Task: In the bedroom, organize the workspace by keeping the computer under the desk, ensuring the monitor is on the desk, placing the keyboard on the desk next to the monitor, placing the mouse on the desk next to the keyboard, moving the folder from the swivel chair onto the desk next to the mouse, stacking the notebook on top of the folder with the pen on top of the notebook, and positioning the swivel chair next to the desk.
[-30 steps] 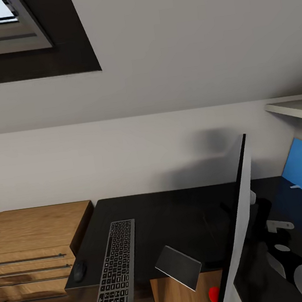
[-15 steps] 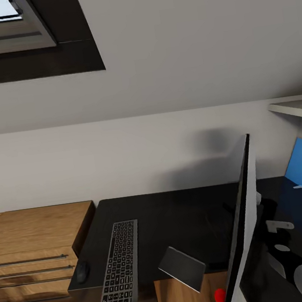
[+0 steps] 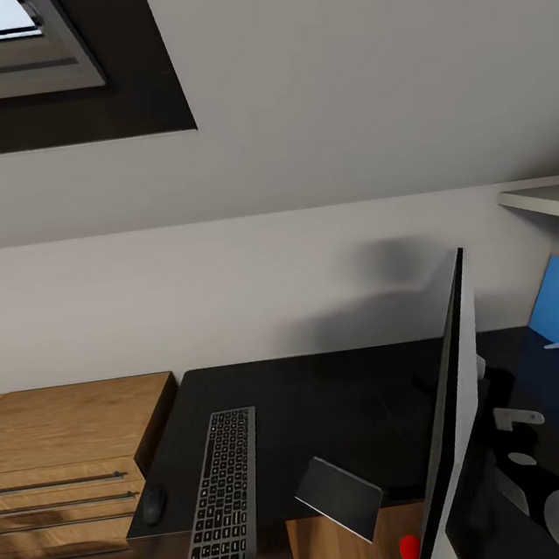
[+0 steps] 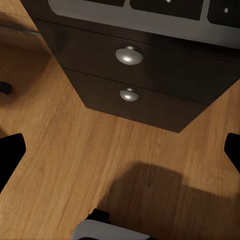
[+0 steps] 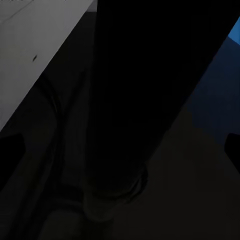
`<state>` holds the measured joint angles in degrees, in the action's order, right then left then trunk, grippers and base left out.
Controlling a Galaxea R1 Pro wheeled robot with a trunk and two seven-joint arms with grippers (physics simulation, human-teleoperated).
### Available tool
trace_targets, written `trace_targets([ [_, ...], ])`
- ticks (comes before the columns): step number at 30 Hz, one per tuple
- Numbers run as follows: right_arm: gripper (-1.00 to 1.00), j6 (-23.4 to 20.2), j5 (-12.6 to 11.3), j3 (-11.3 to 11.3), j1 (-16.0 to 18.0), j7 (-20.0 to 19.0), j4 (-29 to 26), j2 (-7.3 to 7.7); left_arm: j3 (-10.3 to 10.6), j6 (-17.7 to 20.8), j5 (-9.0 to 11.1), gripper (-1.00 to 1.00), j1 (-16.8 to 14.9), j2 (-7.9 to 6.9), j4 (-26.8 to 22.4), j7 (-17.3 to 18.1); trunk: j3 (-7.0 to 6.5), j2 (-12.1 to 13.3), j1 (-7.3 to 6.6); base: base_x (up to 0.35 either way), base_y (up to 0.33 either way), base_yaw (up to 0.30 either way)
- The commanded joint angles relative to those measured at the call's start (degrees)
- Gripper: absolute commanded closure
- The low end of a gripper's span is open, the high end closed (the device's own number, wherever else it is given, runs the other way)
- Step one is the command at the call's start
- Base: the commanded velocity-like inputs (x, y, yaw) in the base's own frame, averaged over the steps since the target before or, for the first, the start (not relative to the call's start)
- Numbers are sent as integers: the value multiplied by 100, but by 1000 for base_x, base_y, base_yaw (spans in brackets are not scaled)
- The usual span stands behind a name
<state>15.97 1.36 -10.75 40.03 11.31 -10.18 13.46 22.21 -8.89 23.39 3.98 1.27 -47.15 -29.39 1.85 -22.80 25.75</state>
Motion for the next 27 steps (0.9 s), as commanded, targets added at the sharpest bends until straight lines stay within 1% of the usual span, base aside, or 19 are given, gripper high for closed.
trace_targets([
  [1,-100,22,14,-24,8,3,7,-1,20,-37,61,-100,-3,-4,-5,-23,12,-12,4,0,0,0],
  [13,-100,20,14,-28,5,3,1,14,20,-33,67,-100,-3,-4,-5,-23,12,-12,4,0,0,0],
  [18,-100,20,7,-36,6,4,-1,95,20,-33,67,-100,-3,-4,-5,-23,12,-12,4,0,0,0],
  [27,-100,20,3,-41,9,6,-4,129,22,-33,69,-100,-3,-4,-5,-23,12,-12,4,0,0,0],
])
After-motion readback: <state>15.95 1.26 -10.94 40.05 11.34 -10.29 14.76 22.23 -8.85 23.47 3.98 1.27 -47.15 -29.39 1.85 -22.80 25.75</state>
